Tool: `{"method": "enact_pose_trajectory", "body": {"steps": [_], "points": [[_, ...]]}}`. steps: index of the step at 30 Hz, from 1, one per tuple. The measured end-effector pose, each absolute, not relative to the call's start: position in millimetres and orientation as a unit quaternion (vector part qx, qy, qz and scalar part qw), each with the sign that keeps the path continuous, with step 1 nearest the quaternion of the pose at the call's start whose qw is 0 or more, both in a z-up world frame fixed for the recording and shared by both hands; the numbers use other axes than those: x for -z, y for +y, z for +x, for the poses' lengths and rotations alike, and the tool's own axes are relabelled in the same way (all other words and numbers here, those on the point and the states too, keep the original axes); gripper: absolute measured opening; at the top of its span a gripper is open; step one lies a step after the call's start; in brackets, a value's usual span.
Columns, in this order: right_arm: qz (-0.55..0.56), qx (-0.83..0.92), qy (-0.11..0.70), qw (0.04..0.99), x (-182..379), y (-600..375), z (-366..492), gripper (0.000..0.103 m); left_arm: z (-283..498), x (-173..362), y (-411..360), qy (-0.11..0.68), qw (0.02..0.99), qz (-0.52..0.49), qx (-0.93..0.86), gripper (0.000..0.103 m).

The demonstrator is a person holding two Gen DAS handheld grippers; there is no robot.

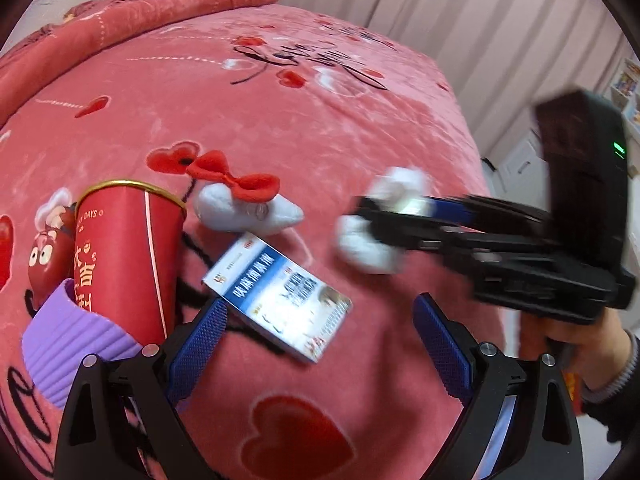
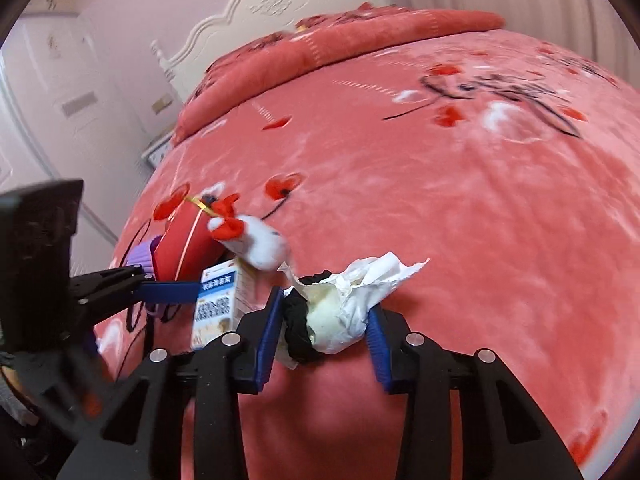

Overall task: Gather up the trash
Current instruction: 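Grasp the blue-white medicine box with the left gripper while the right grasps the tissue wad, then carry the medicine box and tissue wad over the orange bucket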

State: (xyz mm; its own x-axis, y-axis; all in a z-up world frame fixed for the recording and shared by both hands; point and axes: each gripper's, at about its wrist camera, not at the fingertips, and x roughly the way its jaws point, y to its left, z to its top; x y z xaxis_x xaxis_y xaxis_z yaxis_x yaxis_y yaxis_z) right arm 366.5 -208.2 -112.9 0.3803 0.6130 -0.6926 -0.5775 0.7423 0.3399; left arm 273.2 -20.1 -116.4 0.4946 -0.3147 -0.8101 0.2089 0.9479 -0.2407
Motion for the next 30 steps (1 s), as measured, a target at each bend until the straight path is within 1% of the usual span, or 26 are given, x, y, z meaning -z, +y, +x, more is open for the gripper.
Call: {"method": "enact_pose_trajectory", "body": {"steps": [6,8,9,11,13,15,23,30], "points": [[0.046,-0.338,0.417,0.843,101.4,-252.1,342.0,0.040,279.9,121.6,-22.8,0.478,0.871,-0.053,0.106,0.093],[0.045,-0.340,0.417,0.842,100.8,-257.7,328.8,0.040,281.7,124.1,-25.8,0.482,0.869,-0.049,0.105,0.076],[0.045,-0.339,0.417,0.842,100.5,-260.0,323.0,0.040,282.8,128.1,-24.9,0.492,0.861,-0.060,0.116,0.062],[0.049,-0.339,0.416,0.842,100.2,-266.0,311.3,0.040,280.0,130.8,-25.6,0.494,0.860,-0.054,0.119,0.059],[0.061,-0.338,0.417,0.842,100.2,-272.0,302.9,0.040,275.8,131.5,-24.2,0.497,0.857,-0.052,0.127,0.052],[0.069,-0.334,0.419,0.841,101.5,-276.3,292.2,0.040,270.8,129.2,-22.8,0.500,0.853,-0.054,0.141,0.046],[0.071,-0.337,0.424,0.837,100.5,-272.8,255.5,0.040,236.2,117.4,-24.2,0.506,0.844,-0.037,0.171,0.045],[0.070,-0.343,0.417,0.839,83.2,-270.7,213.3,0.040,188.7,90.4,-29.9,0.490,0.849,-0.020,0.197,0.045]]}}
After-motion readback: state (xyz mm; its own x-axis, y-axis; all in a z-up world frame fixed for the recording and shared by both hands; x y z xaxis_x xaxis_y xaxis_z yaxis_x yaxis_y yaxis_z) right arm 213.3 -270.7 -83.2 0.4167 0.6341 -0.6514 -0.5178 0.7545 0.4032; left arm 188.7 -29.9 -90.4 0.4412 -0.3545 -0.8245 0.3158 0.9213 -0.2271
